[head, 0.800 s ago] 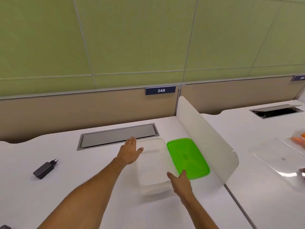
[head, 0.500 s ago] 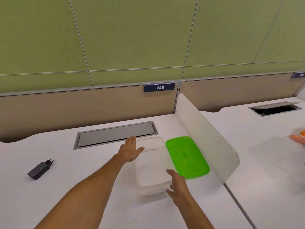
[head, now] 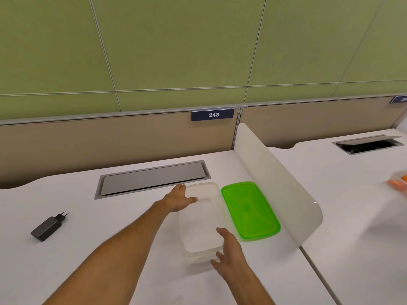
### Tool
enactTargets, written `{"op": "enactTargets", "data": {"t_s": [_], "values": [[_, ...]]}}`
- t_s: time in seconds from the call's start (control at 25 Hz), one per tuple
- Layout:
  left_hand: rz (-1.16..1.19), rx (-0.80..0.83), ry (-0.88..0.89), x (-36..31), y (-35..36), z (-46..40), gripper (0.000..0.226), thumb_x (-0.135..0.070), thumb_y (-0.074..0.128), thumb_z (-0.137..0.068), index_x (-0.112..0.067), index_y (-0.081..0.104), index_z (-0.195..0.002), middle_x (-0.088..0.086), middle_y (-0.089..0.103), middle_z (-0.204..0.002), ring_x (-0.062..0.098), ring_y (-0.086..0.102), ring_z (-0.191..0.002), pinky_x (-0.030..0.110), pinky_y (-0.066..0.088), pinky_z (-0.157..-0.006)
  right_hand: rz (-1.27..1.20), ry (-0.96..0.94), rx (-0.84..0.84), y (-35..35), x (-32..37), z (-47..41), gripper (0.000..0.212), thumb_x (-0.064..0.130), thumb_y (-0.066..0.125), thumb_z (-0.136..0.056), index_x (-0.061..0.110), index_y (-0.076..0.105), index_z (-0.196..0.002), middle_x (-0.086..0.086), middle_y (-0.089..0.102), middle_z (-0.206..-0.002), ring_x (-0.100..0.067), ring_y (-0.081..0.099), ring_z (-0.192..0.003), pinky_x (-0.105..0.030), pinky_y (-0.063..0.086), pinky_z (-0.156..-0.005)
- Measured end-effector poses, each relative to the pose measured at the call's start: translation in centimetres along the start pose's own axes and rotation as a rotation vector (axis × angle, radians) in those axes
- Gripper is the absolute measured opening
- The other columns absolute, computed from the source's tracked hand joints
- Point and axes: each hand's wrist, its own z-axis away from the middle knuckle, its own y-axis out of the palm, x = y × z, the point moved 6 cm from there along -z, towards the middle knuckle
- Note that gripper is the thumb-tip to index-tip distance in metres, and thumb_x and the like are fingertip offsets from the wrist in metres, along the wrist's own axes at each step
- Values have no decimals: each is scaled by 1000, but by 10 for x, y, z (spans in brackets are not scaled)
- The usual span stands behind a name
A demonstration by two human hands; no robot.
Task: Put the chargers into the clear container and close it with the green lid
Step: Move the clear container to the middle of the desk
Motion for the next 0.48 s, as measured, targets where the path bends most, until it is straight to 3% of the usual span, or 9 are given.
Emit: {"op": "enactTargets", "data": {"t_s": [0.2, 0.36, 0.48], "values": [[153, -97, -6, 8, -22, 8, 77, -59, 46, -89, -8, 29, -144, 6, 24, -154, 25, 33, -136, 37, 31, -107, 137, -88, -21, 8, 7, -8, 63, 30, 66, -84, 12, 40, -139, -7, 42, -132, -28, 35, -132, -45, 32, -106], [255, -189, -21, 33, -37, 23, 68, -57, 45, -90, -9, 40, -137, 6, 31, -145, 24, 44, -125, 37, 37, -103, 220, -206, -35, 24, 29, -12, 74, 31, 68, -82, 8, 31, -142, -7, 44, -137, -25, 41, -122, -43, 36, -102], [340, -250, -31, 51, -50, 38, 65, -57, 46, -90, -9, 44, -133, 5, 32, -135, 24, 49, -113, 40, 42, -97, 305, -286, -43, 40, 48, -20, 85, 33, 68, -82, 6, 21, -148, -11, 44, -141, -30, 41, -129, -47, 35, -109]]}}
